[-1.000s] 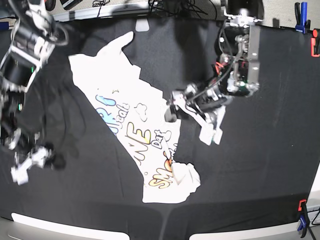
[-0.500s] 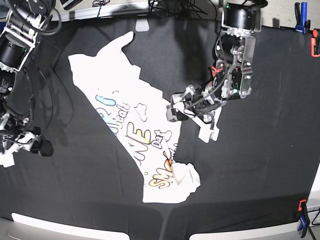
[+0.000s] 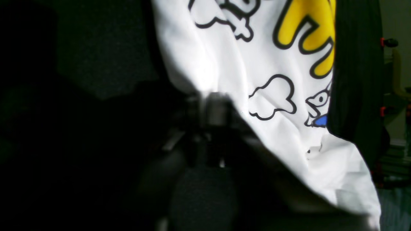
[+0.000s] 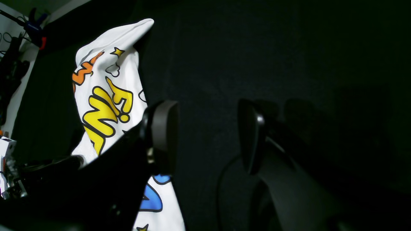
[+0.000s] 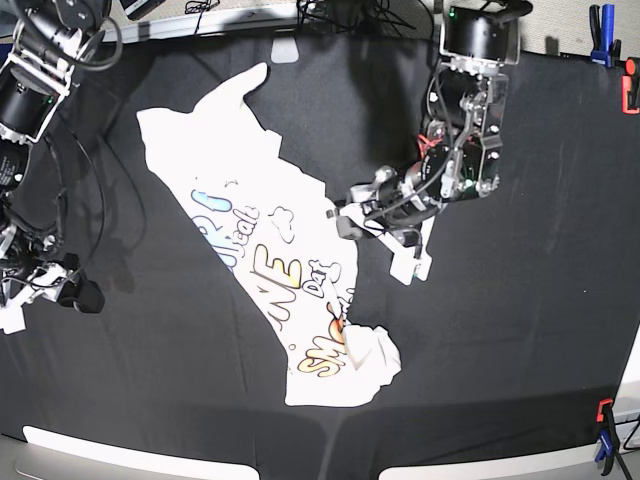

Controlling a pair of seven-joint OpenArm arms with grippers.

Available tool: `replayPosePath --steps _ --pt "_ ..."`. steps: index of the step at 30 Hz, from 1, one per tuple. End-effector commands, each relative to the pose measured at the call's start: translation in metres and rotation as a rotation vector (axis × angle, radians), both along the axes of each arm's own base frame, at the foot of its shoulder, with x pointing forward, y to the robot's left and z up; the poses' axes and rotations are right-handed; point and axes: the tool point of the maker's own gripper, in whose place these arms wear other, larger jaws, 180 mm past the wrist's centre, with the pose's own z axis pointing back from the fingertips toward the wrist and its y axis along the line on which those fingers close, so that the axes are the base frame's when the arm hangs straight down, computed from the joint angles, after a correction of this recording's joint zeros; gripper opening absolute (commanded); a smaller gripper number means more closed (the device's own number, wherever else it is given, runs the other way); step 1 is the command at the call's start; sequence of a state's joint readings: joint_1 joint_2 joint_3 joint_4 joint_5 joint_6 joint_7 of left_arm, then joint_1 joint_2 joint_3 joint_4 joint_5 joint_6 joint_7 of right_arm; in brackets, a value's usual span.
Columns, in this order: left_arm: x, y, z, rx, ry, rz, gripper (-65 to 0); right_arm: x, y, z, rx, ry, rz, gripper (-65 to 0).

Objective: Layout the t-shirt on the table in an organized manner, then fold the t-shirt properly
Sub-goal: 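Drag the t-shirt with the left gripper across the table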

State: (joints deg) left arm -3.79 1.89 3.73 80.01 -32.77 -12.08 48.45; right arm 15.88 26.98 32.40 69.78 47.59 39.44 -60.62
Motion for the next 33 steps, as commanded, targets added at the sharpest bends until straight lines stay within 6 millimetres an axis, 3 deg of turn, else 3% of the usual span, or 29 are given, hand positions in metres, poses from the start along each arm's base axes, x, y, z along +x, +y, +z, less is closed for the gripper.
replayPosePath --steps 1,8,12,17,21,23,26,28,33 --pt "0.011 -0.004 0.016 -0.016 -0.066 -0.006 -65.0 0.008 -0.006 0.025 -0.017 -0.072 0.001 -36.0" --pt "0.018 0.020 0.002 0.174 -0.121 -0.007 -65.0 0.008 -0.006 0.025 -0.017 -0.071 0.001 -36.0" --pt "0.023 0.052 0.002 0.270 -0.133 0.023 -65.0 0.008 -0.006 0.025 -0.017 -0.071 0.001 -36.0" --pt "0.043 0.112 0.031 0.437 -0.218 0.152 -65.0 0.007 -0.001 0.020 -0.009 -0.054 0.012 -36.0" --pt "0.046 0.146 0.056 0.586 -0.284 0.164 -65.0 0.008 0.016 0.009 0.029 -0.035 0.032 -36.0" --pt "0.046 0.173 0.067 0.709 -0.302 0.197 -65.0 0.009 0.026 0.005 0.053 -0.035 0.039 -36.0" --pt "0.049 0.203 0.101 0.814 -0.391 0.284 -65.0 0.011 0.039 0.003 0.096 -0.047 0.051 -36.0" --pt "0.049 0.194 0.132 0.773 -0.491 0.277 -65.0 0.012 0.046 0.003 0.118 -0.053 0.057 -36.0" --pt "0.034 0.130 0.203 0.545 -0.760 0.123 -65.0 0.013 0.057 0.001 0.155 -0.057 0.069 -36.0"
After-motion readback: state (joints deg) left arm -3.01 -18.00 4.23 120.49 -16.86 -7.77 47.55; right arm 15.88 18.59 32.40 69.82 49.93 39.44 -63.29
